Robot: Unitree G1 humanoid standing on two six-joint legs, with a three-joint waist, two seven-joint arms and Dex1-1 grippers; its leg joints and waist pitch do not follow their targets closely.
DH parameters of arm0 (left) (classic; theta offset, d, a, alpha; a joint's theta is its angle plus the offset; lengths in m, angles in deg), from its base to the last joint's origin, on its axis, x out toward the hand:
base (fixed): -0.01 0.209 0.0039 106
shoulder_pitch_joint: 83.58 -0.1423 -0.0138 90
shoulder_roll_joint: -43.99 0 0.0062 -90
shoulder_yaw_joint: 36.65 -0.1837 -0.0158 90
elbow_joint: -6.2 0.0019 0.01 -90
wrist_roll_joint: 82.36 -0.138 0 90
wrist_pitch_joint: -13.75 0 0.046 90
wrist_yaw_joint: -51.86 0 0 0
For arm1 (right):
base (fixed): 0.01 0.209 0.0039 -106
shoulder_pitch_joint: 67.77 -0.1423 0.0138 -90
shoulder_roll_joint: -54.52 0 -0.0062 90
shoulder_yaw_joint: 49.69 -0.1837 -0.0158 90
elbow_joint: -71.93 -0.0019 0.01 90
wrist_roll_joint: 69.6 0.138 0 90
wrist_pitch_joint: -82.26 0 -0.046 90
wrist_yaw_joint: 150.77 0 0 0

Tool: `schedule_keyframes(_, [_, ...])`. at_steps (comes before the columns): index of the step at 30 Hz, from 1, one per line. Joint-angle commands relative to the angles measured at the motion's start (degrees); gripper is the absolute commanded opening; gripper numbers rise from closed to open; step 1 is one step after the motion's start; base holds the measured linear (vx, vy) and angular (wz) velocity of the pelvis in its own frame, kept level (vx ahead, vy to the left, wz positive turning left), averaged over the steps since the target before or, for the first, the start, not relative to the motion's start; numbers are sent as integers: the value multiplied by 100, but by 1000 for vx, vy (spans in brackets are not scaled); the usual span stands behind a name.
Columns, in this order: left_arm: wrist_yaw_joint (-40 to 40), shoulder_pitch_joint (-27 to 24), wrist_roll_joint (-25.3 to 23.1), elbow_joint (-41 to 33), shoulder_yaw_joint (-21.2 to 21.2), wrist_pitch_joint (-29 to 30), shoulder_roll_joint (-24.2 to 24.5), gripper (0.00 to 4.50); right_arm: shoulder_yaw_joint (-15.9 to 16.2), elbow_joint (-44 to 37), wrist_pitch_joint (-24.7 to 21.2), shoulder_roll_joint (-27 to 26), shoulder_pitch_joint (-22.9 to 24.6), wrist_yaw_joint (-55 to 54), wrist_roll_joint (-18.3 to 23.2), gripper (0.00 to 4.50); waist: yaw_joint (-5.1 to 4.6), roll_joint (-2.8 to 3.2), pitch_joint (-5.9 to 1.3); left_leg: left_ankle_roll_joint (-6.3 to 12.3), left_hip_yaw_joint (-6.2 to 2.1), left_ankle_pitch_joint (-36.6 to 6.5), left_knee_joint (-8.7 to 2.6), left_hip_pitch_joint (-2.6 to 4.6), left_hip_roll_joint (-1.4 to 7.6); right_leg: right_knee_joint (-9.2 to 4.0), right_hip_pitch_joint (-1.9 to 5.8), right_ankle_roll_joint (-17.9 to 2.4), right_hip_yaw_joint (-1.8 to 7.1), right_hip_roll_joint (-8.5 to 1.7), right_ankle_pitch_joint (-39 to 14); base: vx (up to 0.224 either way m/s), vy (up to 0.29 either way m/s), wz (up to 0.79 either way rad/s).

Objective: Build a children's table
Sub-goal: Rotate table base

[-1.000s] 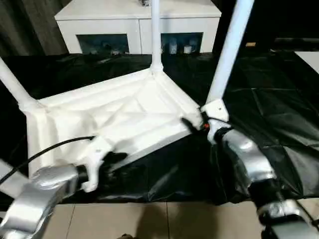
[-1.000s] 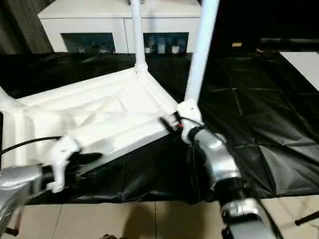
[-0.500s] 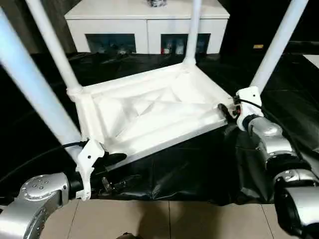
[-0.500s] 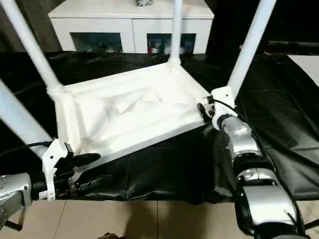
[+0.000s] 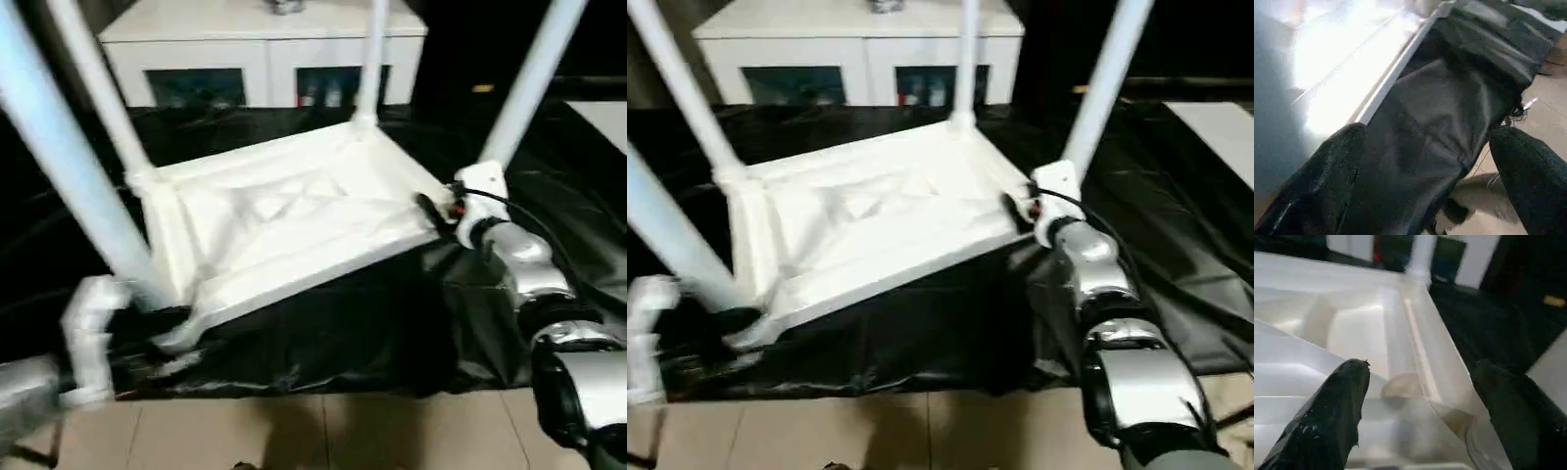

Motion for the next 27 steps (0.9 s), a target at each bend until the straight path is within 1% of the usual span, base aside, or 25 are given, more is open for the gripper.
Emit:
schedule_keyframes(1, [-90,-56,126,55,238,72,62,446,-9,-160,139,-33,3,153,63,380,20,-9,-341,150,-100,-1773,-439,166,217,-357,159,-1430,122,-161,-1182,0,0,0])
schedule_keyframes(2, [-214,-218,177,177,484,-13,126,446,-18,-355,164,-103,130,456,173,380,29,4,-336,136,-98,-1826,-440,182,226,-361,148,-1460,130,-166,-1193,0,0,0])
schedule_keyframes(4, [-375,-474,251,336,827,-172,191,446,1,-739,147,-189,383,935,339,380,42,10,-331,160,-94,-1844,-448,163,232,-355,155,-1426,133,-162,-1144,0,0,0])
schedule_keyframes(5, [-397,-506,261,353,870,-188,197,446,11,-801,139,-198,423,998,360,380,40,10,-337,191,-100,-1848,-461,166,241,-357,161,-1381,131,-154,-1117,0,0,0])
schedule_keyframes(6, [-495,-667,322,419,1085,-239,207,446,83,-1134,74,-212,657,1210,425,380,41,53,-334,159,-100,-1902,-473,201,251,-366,136,-1409,127,-138,-1101,0,0,0])
schedule_keyframes(7, [-536,-745,375,444,1187,-242,218,446,113,-1266,58,-211,764,1287,440,380,44,28,-324,161,-98,-1923,-478,190,247,-377,151,-1411,131,-140,-1094,0,0,0])
schedule_keyframes(9, [-574,-844,417,526,1328,-265,239,446,140,-1532,25,-209,982,1262,457,380,81,26,-315,109,-95,-2078,-501,220,265,-393,122,-1403,141,-139,-1239,0,0,0])
schedule_keyframes(10, [-523,-851,332,612,1365,-367,243,446,136,-1694,-37,-210,1115,1157,460,380,102,31,-310,80,-90,-2157,-506,233,267,-402,111,-1388,147,-145,-1329,0,0,0])
schedule_keyframes(11, [-467,-827,262,753,1432,-470,256,446,107,-1964,-185,-206,1370,901,430,380,128,-15,-296,30,-91,-2247,-518,243,270,-422,99,-1322,162,-148,-1506,0,0,0])
schedule_keyframes(12, [-372,-698,193,841,1445,-643,219,446,89,-2116,-310,-181,1537,691,374,380,166,-17,-290,-30,-92,-2310,-530,269,273,-445,71,-1223,177,-157,-1662,0,0,0])
schedule_keyframes(13, [-372,-698,193,841,1445,-643,219,446,89,-2116,-310,-181,1537,691,374,380,171,-8,-280,-65,-101,-2343,-539,268,265,-457,66,-1165,184,-156,-1749,0,0,0])
schedule_keyframes(14, [-251,-508,127,900,1406,-828,153,446,42,-2229,-460,-145,1690,372,287,380,177,-1,-270,-174,-117,-2509,-561,295,265,-476,47,-1091,189,-162,-1922,0,0,0])
schedule_keyframes(15, [-77,-258,7,992,1331,-1117,61,446,-76,-2402,-639,-125,1859,125,237,380,183,-5,-273,-281,-133,-2673,-569,314,256,-489,44,-1022,194,-182,-2054,0,0,0])
schedule_keyframes(16, [160,31,-54,1081,1263,-1279,-65,446,-227,-2518,-752,-128,1991,-80,259,380,188,-8,-248,-323,-149,-2739,-588,307,253,-520,49,-933,199,-176,-2151,0,0,0])
schedule_keyframes(17, [297,295,-22,1125,1183,-1333,-185,446,-429,-2678,-923,-153,2136,-233,384,380,208,42,-241,-450,-151,-2950,-603,369,253,-555,24,-825,217,-170,-2236,0,0,0])
schedule_keyframes(18, [376,495,-13,1146,1094,-1378,-275,450,-553,-2806,-1045,-156,2256,-353,442,396,238,12,-255,-532,-150,-3172,-578,450,234,-563,-28,-815,216,-174,-2280,0,0,0])
schedule_keyframes(19, [361,573,14,1141,1043,-1360,-303,450,-573,-2859,-1088,-144,2316,-406,430,406,202,-4,-246,-527,-170,-3165,-594,387,220,-546,34,-789,213,-177,-2275,0,0,0])
schedule_keyframes(20, [310,740,72,1127,925,-1321,-361,450,-605,-2980,-1186,-112,2453,-525,389,413,194,-1,-286,-535,-209,-3016,-622,333,217,-507,107,-710,194,-195,-2152,0,0,0])
schedule_keyframes(21, [235,877,136,1137,808,-1263,-385,450,-618,-3100,-1350,-97,2563,-660,357,416,187,-1,-283,-518,-213,-2948,-628,317,213,-501,116,-705,201,-196,-2076,0,0,0])
schedule_keyframes(22, [207,920,165,1150,770,-1239,-386,450,-625,-3154,-1432,-99,2599,-712,360,416,174,38,-283,-517,-216,-2905,-626,311,203,-497,119,-726,204,-197,-2032,0,0,0])
schedule_keyframes(23, [199,934,174,1154,758,-1232,-387,450,-626,-3170,-1458,-100,2611,-728,361,425,136,10,-288,-497,-209,-2897,-616,306,196,-509,120,-764,198,-196,-2011,0,0,0])
schedule_keyframes(24, [151,1018,271,1192,710,-1160,-389,450,-598,-3191,-1575,-98,2620,-820,347,439,114,2,-295,-480,-208,-2879,-605,298,191,-499,121,-797,198,-202,-1979,0,0,0])
schedule_keyframes(25, [31,1111,395,1221,626,-1074,-392,450,-559,-3206,-1736,-110,2611,-908,294,439,65,0,-294,-457,-205,-2855,-596,277,177,-498,136,-841,192,-205,-2002,0,0,0])
schedule_keyframes(26, [-51,1169,475,1238,572,-1021,-395,450,-530,-3212,-1835,-118,2601,-960,249,439,29,-1,-306,-424,-220,-2734,-598,238,168,-481,175,-869,178,-214,-2002,0,0,0])
schedule_keyframes(27, [-105,1245,483,1289,477,-1017,-380,450,-496,-3151,-1944,-133,2544,-982,195,439,-9,12,-312,-406,-223,-2666,-591,226,167,-473,173,-911,171,-210,-1894,0,0,0])
